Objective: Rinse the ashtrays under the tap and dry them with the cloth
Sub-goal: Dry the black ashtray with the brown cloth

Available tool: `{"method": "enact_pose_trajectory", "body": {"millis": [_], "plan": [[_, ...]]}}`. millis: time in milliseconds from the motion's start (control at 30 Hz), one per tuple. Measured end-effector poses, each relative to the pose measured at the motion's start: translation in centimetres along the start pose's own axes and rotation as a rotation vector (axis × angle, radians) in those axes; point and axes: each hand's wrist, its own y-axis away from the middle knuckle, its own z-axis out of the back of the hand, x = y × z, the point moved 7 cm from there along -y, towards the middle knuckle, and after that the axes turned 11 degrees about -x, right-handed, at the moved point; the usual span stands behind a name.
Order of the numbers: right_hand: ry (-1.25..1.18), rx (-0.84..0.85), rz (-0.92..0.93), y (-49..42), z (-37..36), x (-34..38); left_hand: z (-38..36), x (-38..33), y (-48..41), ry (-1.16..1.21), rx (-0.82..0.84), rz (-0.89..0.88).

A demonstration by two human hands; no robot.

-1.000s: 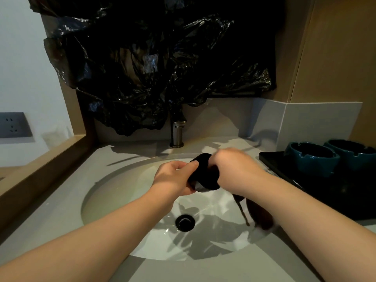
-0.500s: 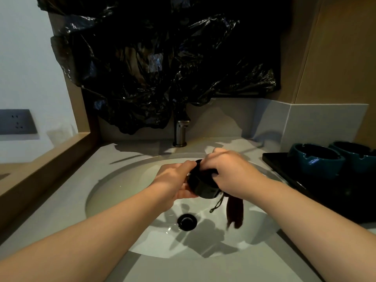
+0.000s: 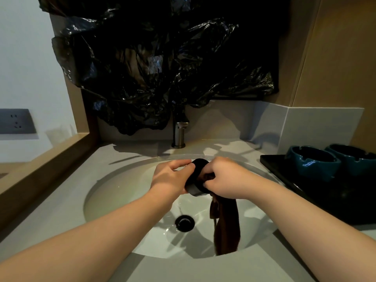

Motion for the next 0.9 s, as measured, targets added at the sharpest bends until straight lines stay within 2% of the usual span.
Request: {"method": "enact_pose_trajectory", "body": {"millis": [100, 167, 267, 433, 533, 733, 900], "plan": [[-0.149, 0.061, -0.034, 0.3, 0.2, -0.2, -0.1, 0.0, 0.2, -0.018, 0.02, 0.006], [-0.296, 0.053, -0.13, 0.3, 0.4, -1.2, -0.4, 0.2, 0.1, -0.015, 0.057, 0.028], [-0.537, -0.051, -0.273, 0.0, 0.4, -2.4, -0.8, 0.9, -0.4, 0.075, 0.146, 0.099], [-0.827, -0.174, -0.344, 0.1, -0.3, -1.9, -1.8, 1.4, -0.4, 0.296, 0.313, 0.251], [-0.935, -0.178, -0.346, 0.1, -0.3, -1.9, -1.9, 1.8, -0.5, 0.373, 0.321, 0.339], [-1.057, -0.103, -0.308, 0.2, -0.3, -1.3, -2.1, 1.7, 0.3, 0.362, 0.474, 0.399], [-1.125, -0.145, -0.483, 0.3, -0.1, -2.5, -1.5, 1.4, -0.5, 0.432, 0.398, 0.344]]}}
